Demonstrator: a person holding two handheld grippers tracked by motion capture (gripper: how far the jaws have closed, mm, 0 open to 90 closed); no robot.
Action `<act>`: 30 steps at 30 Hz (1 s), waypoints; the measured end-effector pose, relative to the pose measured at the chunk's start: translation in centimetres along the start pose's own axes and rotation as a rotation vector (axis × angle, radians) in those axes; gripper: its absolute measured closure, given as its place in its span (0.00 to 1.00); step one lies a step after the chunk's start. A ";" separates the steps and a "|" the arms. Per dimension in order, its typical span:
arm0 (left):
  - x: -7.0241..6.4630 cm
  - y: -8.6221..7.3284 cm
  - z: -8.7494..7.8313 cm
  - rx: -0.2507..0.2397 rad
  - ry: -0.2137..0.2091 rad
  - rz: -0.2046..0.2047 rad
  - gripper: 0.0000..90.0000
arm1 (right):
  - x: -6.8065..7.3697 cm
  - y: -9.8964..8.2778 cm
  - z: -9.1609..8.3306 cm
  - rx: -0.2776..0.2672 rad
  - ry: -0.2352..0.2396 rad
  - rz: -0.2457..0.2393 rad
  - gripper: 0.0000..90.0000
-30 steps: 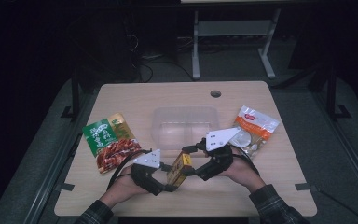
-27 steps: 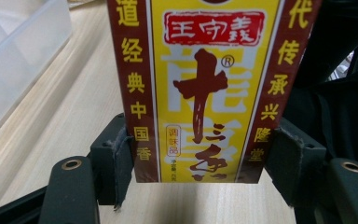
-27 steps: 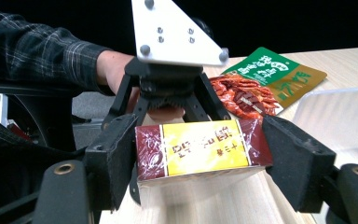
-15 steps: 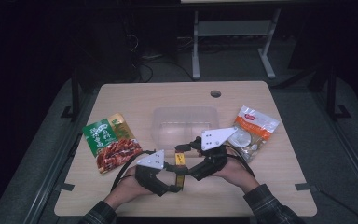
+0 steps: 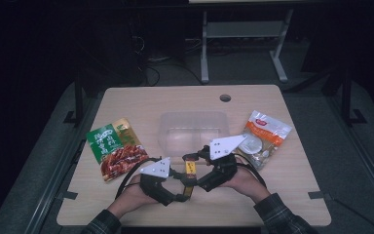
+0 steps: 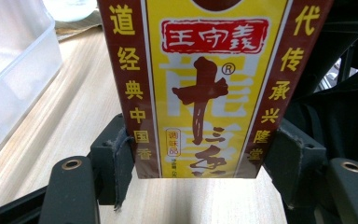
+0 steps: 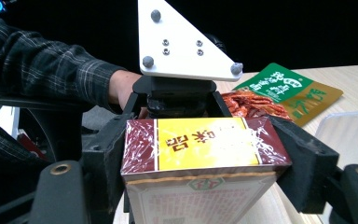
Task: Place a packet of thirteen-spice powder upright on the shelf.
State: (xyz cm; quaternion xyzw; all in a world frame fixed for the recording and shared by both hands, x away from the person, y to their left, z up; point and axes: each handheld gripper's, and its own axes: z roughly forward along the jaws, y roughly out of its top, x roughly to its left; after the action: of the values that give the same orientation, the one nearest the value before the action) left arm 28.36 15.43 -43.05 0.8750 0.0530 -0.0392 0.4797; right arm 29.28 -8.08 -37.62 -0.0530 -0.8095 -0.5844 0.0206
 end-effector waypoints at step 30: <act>-0.9 -3.3 -2.1 0.125 0.223 -0.160 0.23 | -0.3 -0.4 -0.2 0.105 -0.102 0.003 0.34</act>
State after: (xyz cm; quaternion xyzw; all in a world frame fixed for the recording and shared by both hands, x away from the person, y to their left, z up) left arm 27.10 18.94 -44.59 0.8950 0.1731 0.0170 0.4108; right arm 29.50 -8.40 -37.96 -0.0828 -0.8389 -0.5377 -0.0172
